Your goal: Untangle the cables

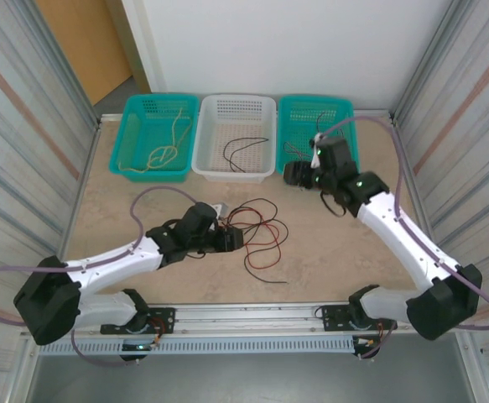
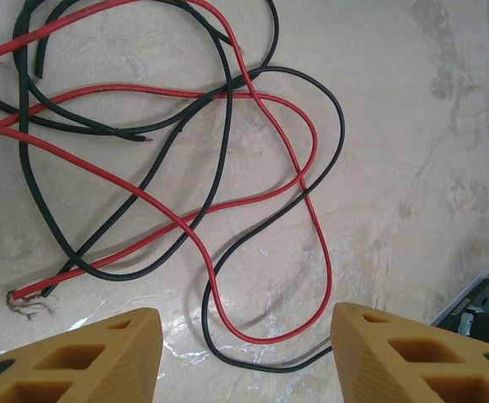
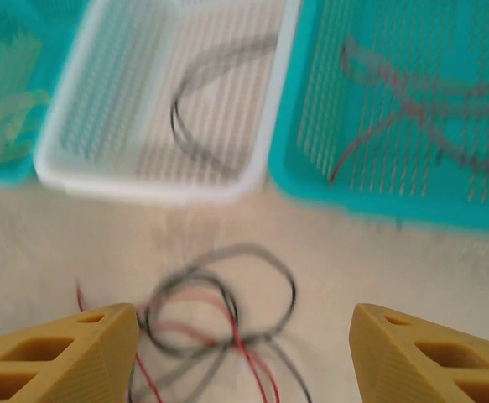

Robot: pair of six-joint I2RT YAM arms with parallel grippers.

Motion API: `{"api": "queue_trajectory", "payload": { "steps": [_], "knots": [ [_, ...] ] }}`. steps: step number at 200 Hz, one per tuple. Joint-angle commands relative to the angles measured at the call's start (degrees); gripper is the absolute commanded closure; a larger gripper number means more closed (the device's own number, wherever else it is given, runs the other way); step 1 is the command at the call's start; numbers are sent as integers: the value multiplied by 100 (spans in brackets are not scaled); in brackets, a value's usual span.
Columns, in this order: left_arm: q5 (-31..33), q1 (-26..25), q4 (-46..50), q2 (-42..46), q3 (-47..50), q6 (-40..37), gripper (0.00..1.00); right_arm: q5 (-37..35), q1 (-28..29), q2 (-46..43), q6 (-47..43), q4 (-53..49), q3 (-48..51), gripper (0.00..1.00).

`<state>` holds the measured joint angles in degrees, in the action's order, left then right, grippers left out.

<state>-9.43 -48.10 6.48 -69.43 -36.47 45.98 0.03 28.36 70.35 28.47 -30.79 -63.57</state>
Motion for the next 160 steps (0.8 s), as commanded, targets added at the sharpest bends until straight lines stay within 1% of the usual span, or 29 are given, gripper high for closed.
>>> {"api": "queue_trajectory", "payload": {
  "steps": [1,12,21,30,45,57,85,109,135,149,160],
  "knots": [
    [216,0,272,-81,-300,4,45,-163,379,-97,394,-154,782,33],
    [369,40,460,-76,-356,-10,46,-257,524,-98,569,-178,1077,34],
    [397,95,482,-18,-335,14,47,-254,588,-41,699,-146,1292,36],
    [381,148,444,50,-294,47,47,-176,609,57,818,-85,1461,40],
    [387,178,398,159,-247,82,47,-46,612,264,909,76,1673,51],
    [383,177,436,198,-260,80,47,-13,581,430,923,253,1844,56],
    [276,178,447,228,-238,87,48,581,275,918,924,805,2026,60],
    [230,169,447,256,-194,80,51,702,247,1294,897,920,1854,62],
    [254,165,538,322,-245,27,51,814,253,1706,945,1182,1804,63],
    [271,169,559,342,-294,-5,51,730,251,1924,974,1198,1779,69],
    [269,168,589,351,-330,-26,51,669,265,2002,976,1218,1798,77]
  ]
}}
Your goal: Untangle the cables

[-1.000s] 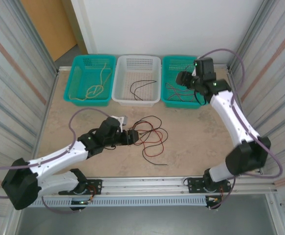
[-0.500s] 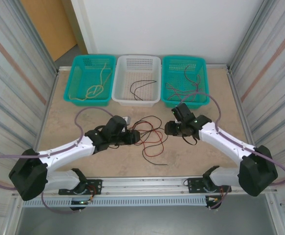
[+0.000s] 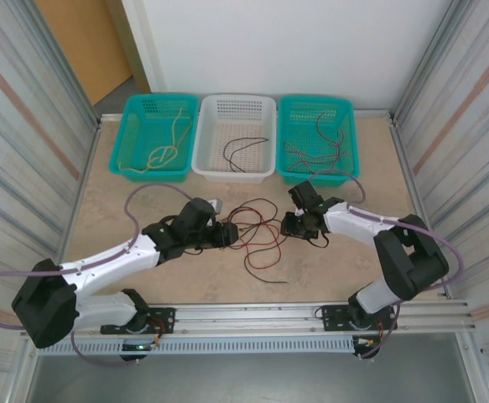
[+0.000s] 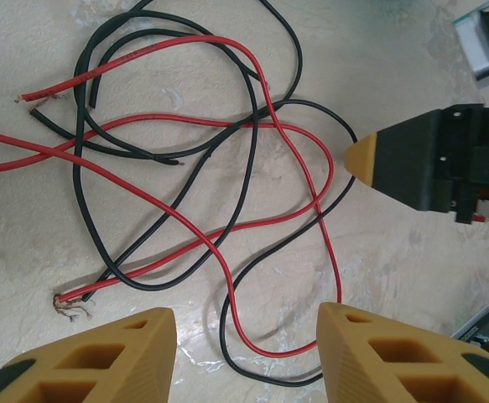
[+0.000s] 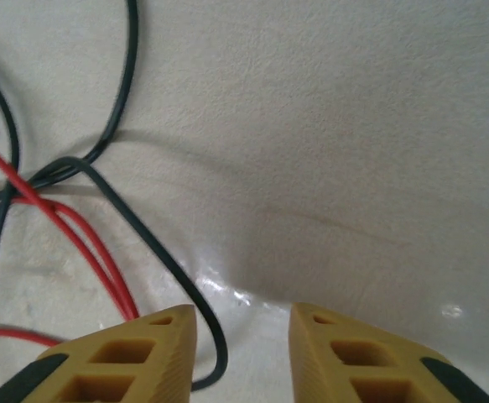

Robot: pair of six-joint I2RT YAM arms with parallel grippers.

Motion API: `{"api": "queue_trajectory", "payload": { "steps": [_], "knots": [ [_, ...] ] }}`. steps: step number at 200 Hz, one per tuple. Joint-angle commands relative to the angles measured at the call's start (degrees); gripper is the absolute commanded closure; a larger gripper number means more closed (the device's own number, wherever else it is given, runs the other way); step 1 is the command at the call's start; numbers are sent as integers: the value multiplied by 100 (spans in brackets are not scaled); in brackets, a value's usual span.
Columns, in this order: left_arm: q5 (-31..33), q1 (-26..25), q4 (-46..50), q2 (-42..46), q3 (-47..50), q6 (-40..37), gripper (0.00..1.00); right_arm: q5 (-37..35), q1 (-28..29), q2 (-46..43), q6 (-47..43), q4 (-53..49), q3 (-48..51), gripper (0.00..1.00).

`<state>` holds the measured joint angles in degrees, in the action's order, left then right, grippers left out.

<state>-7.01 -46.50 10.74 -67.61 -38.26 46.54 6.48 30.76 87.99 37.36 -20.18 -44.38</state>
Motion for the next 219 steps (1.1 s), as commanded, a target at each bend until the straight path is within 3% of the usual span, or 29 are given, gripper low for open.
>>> {"api": "queue_trajectory", "payload": {
  "steps": [1,23,52,88,126,184,219],
  "knots": [
    [25,9,164,170,-153,-88,51,18,30,242,87,161,-118,79],
    [30,9,259,187,-212,-170,51,-214,186,-42,50,55,-104,94],
    [99,12,432,264,-340,-485,44,-936,879,-873,-241,-485,-456,100],
    [228,17,610,436,-790,-1088,36,-2140,1999,-1714,-689,-1223,-1337,100],
    [363,45,576,441,-1252,-1582,30,-2389,2796,-2140,-1295,-1258,-2105,100],
    [700,148,631,283,-1860,-1894,34,-2584,3219,-2345,-2059,-1376,-3163,100],
    [174,150,369,752,-2047,-2026,33,-2616,3217,-2713,-2282,-1289,-3475,100]
  ]
}}
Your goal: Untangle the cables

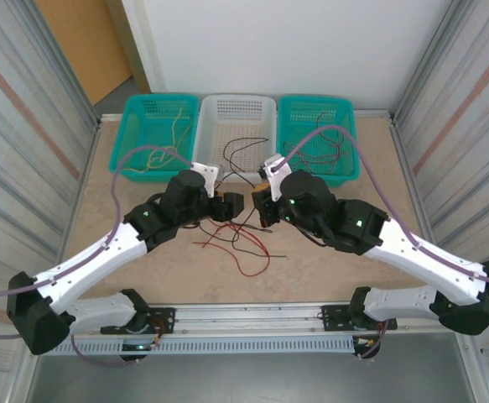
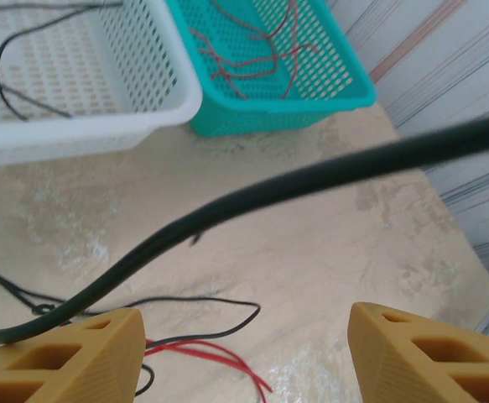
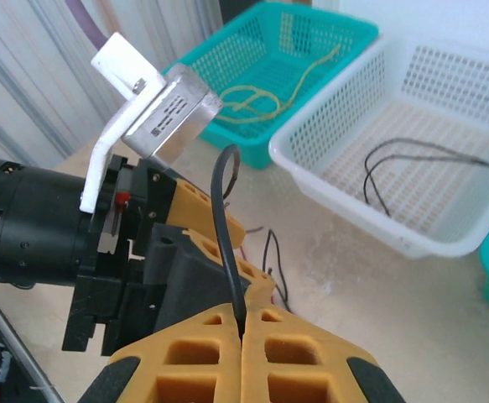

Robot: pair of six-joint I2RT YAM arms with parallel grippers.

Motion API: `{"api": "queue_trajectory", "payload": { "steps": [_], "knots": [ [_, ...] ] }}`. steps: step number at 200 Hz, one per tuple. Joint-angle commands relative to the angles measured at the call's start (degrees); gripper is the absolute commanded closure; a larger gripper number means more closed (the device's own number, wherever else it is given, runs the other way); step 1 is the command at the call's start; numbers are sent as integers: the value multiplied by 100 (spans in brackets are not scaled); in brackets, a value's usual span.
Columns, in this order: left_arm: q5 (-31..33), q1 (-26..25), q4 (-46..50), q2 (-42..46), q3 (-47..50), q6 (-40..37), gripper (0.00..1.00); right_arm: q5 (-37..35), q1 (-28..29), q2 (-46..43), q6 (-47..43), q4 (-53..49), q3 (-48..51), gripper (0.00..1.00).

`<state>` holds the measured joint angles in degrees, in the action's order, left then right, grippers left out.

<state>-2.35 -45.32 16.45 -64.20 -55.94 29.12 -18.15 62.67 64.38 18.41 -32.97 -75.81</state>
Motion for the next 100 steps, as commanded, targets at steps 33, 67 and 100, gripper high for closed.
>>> {"api": "queue_trajectory", "payload": {
  "steps": [33,67,100],
  "knots": [
    [-749,13,-75,762,-478,-405,33,-387,27,-675,-455,247,-452,100],
    [-675,-432,-323,1158,-107,-930,30,-687,-62,-704,-223,511,-349,100],
    [-1107,-478,-1368,1552,709,-689,24,-516,-100,-598,-9,655,-534,100]
  ]
}}
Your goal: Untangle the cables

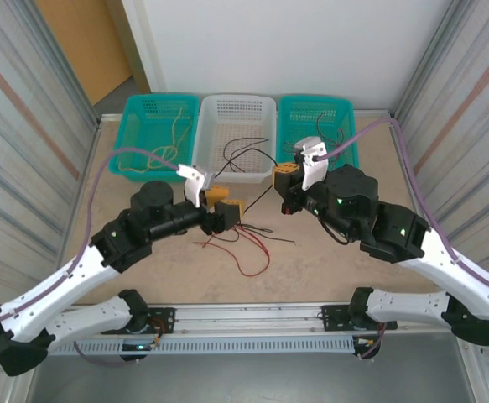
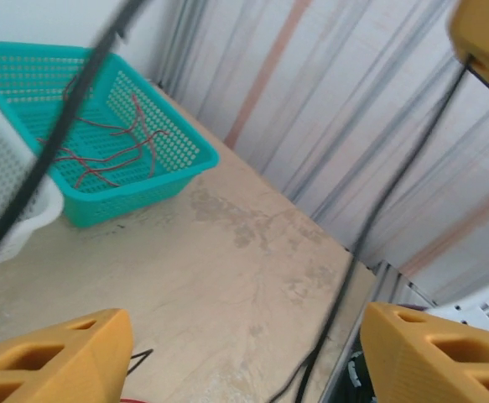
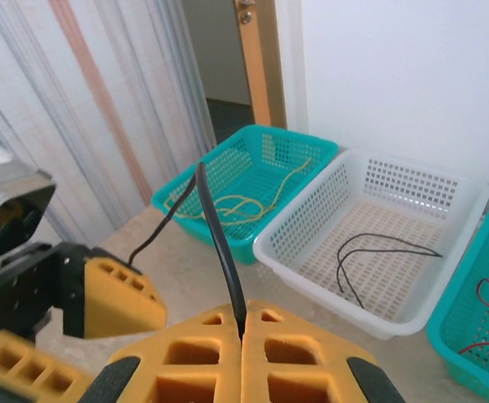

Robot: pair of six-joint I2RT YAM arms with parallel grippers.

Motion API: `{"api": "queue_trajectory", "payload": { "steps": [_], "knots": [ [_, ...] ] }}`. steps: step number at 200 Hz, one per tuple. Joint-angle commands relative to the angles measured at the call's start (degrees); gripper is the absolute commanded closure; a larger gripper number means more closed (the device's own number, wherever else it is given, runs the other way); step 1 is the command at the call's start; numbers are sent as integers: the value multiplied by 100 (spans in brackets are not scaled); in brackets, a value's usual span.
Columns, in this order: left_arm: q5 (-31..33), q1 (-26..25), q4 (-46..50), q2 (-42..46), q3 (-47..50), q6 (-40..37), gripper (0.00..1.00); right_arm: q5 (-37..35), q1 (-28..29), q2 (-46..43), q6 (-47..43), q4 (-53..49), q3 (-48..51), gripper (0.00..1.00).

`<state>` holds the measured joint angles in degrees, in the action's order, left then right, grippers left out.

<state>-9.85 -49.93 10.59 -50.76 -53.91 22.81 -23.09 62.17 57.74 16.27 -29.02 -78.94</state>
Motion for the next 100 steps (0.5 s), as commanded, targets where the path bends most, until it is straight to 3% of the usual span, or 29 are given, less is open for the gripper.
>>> {"api": "queue_trajectory", "payload": {
  "steps": [1,43,78,100],
  "knots": [
    [-363,-17,-806,212,522,-57,24,-16,-57,69,212,267,-224,100],
    [-584,-43,-907,-189,283,-205,27,192,-179,135,408,392,-211,100],
    [-264,-52,-197,-653,-251,-385,52,297,-393,-60,574,511,-11,100],
    [-157,-85,-259,-583,-171,-295,56,439,-653,-79,691,487,118,100]
  ]
}}
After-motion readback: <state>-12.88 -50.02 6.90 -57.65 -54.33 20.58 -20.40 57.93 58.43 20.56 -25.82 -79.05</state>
